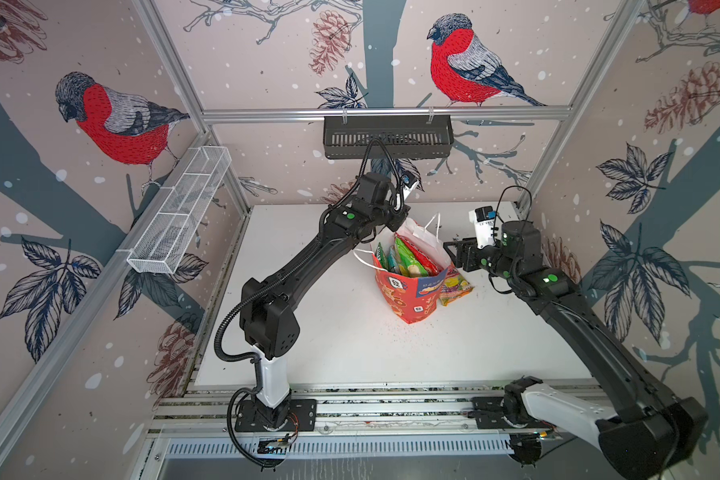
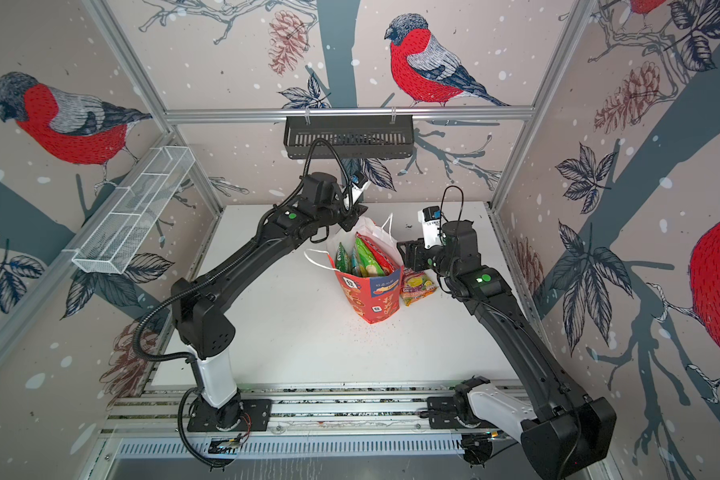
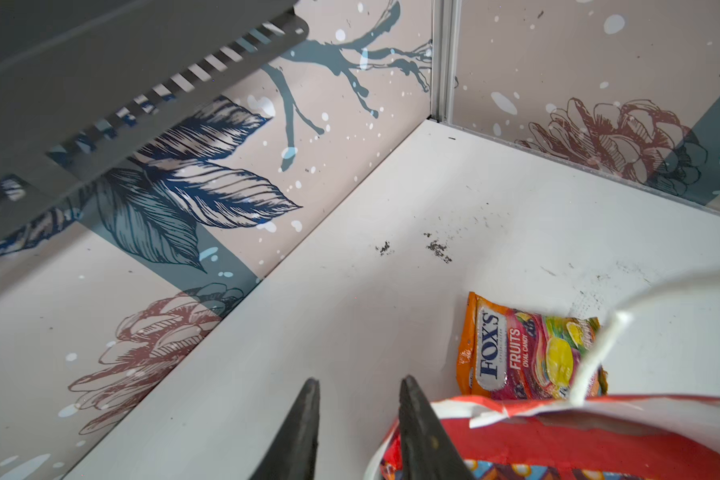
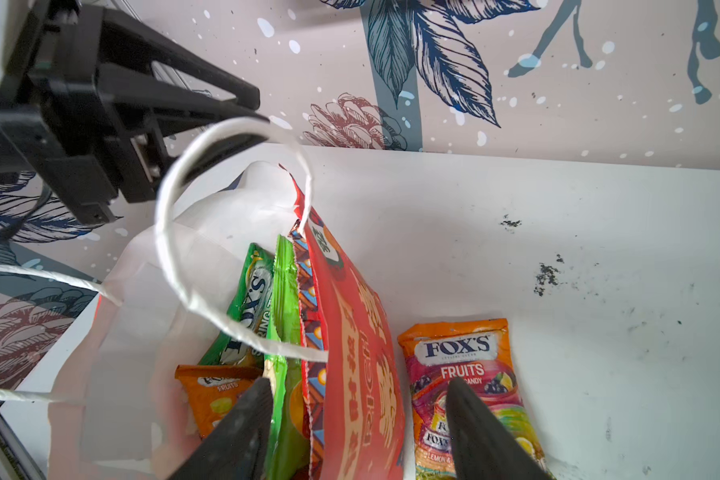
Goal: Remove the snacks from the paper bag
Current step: 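Bring both grippers against opposite sides of the paper bag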
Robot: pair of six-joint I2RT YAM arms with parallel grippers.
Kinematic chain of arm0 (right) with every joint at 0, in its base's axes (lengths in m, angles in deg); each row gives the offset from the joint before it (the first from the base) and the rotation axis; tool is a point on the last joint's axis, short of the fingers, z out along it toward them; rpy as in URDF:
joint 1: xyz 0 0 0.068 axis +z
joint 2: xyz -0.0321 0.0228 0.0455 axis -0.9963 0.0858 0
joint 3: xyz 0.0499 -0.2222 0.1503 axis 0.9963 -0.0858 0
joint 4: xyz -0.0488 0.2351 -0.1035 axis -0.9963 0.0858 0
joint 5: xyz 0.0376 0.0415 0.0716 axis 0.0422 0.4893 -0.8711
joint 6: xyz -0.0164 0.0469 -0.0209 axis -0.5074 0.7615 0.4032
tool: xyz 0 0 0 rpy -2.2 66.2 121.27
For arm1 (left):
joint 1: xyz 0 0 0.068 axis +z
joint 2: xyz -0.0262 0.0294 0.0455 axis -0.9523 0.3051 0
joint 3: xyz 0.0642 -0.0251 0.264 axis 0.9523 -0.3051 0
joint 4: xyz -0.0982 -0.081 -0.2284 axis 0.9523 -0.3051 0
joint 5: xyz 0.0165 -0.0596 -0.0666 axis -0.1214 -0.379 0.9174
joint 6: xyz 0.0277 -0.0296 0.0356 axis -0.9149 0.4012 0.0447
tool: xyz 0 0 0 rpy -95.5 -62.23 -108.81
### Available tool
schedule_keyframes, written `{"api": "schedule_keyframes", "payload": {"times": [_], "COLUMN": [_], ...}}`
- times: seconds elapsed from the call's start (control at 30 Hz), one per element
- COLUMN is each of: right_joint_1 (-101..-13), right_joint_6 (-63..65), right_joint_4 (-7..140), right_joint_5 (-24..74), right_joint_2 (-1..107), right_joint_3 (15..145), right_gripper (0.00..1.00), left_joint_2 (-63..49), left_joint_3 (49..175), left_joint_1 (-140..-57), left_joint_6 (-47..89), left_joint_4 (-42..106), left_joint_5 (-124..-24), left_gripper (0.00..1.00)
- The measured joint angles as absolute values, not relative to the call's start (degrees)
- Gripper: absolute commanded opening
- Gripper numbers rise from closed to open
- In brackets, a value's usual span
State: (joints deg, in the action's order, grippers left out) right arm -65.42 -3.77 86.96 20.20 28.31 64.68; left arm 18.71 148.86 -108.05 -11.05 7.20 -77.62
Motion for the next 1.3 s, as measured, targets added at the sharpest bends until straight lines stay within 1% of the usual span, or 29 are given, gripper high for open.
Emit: {"api": "schedule_keyframes", "payload": {"times": [0.1,0.2,0.3,0.4,0.53,0.6,0.7,0.77,0.87,1.0,1.13,1.3], "right_joint_1": [-66.01,-66.71,-66.77,-66.84,-66.57,-66.38,-66.44,-66.84,-68.63,-75.91,-79.56,-78.29], "right_joint_6": [-3.64,-4.03,-5.30,-6.74,-8.10,-8.19,-7.97,-6.44,-3.09,1.78,4.67,7.33], "right_joint_4": [86.93,87.04,88.55,91.26,94.56,95.37,95.63,94.37,91.15,85.80,82.08,79.35], "right_joint_5": [19.96,18.82,17.64,16.99,16.92,16.88,16.79,16.99,18.69,20.00,18.15,14.65], "right_joint_2": [28.33,28.85,30.19,31.61,33.77,34.30,34.60,32.88,27.59,25.05,28.98,34.89], "right_joint_3": [65.64,68.07,70.32,71.67,72.33,72.26,72.04,70.45,65.79,61.07,56.68,51.41], "right_gripper": [0.67,0.67,0.67,0.68,0.69,0.69,0.68,0.67,0.63,0.58,0.54,0.52], "left_joint_2": [17.29,13.68,7.56,0.81,-6.32,-9.73,-14.84,-18.30,-21.53,-22.60,-20.46,-15.78], "left_joint_3": [149.80,150.11,148.03,143.42,135.22,129.91,120.10,111.73,101.26,89.76,83.93,83.18], "left_joint_1": [-107.99,-107.96,-107.92,-107.92,-107.88,-107.26,-104.09,-102.06,-100.90,-100.73,-100.73,-100.73], "left_joint_6": [-10.94,-9.13,-5.85,-1.85,4.18,7.68,13.28,17.26,21.69,27.05,30.65,32.51], "left_joint_4": [6.76,5.40,4.33,2.85,-2.23,-4.52,-5.63,-4.89,-1.11,8.75,18.06,26.21], "left_joint_5": [-79.02,-81.77,-84.09,-85.86,-88.79,-90.51,-91.32,-91.67,-89.25,-85.20,-81.22,-78.49], "left_gripper": [0.27,0.27,0.29,0.30,0.35,0.34,0.31,0.30,0.30,0.30,0.31,0.33]}}
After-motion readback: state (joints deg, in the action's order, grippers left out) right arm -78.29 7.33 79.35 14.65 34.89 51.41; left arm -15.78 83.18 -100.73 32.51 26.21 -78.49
